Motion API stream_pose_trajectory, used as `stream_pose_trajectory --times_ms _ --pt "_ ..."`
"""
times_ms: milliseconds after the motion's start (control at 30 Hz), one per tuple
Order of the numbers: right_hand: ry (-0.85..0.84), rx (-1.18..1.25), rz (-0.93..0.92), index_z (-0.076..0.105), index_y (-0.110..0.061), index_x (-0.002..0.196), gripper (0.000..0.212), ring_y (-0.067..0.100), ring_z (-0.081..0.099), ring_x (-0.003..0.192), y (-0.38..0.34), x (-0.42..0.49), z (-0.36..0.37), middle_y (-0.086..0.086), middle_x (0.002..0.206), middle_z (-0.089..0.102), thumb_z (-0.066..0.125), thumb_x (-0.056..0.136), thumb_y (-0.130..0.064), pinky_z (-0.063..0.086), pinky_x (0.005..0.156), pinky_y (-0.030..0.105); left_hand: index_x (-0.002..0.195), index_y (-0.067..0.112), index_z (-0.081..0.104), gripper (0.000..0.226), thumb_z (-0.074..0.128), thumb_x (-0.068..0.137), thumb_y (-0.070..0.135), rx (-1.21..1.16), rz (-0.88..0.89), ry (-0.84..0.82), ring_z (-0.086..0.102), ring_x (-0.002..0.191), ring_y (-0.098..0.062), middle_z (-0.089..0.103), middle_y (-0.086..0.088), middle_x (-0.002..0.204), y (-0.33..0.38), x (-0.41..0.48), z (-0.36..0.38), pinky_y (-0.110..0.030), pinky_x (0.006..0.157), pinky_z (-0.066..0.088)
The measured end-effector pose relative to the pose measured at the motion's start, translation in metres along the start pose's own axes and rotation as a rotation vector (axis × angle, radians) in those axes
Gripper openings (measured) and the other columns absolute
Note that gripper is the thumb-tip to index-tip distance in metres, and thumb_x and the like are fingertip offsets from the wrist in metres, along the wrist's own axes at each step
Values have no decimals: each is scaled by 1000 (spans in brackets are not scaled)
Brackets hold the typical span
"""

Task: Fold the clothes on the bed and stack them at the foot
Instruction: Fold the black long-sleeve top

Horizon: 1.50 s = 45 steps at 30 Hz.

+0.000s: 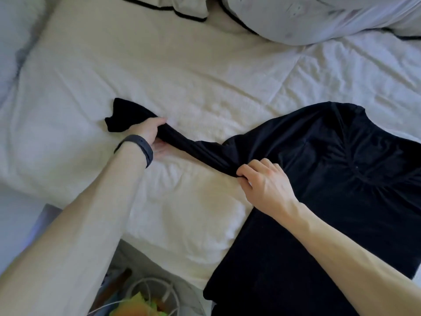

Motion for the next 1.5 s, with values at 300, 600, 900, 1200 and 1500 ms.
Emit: stream_pose_trajectory --times_ms 300,600,900,1200,1500 --pt "69 97 63 75 -17 111 17 27 56 73 -22 -7 9 3 90 66 65 97 -14 43 68 39 97 21 71 61 69 71 77 477 29 -264 75 74 -14 77 3 86 -84 -56 53 -34 60 61" --pt "172 178 128 70 -12 108 14 25 61 81 -12 -25 -5 2 96 65 60 99 -9 45 73 38 108 4 65 18 58 92 5 -548 14 -217 68 99 -26 70 -12 110 -58 -57 65 -33 75 59" --pt "190 111 138 70 -12 105 10 26 55 73 -11 -21 -1 1 88 64 64 97 -11 49 71 46 100 11 63 14 51 104 17 -446 347 -245 69 98 -23 69 -7 103 89 -69 8 -35 82 59" --pt "78 145 141 70 -15 108 16 30 60 90 -25 -9 9 0 99 67 66 93 -11 50 84 45 116 16 66 26 49 99 25 -363 378 -61 66 109 -22 68 -5 117 128 -40 -29 -39 78 53" --pt "-89 -30 443 51 -17 143 61 42 20 153 6 -75 11 14 165 27 69 89 -39 31 110 70 133 14 54 61 59 92 59 56 139 78 62 93 -17 63 -3 108 23 -2 3 -41 88 55"
Point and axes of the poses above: each hand's wrist, its own x-axis towards the middle knuckle, its own z-axis out of the palm, y = z × x, the point moved 5 cm from there along x, towards the middle knuckle
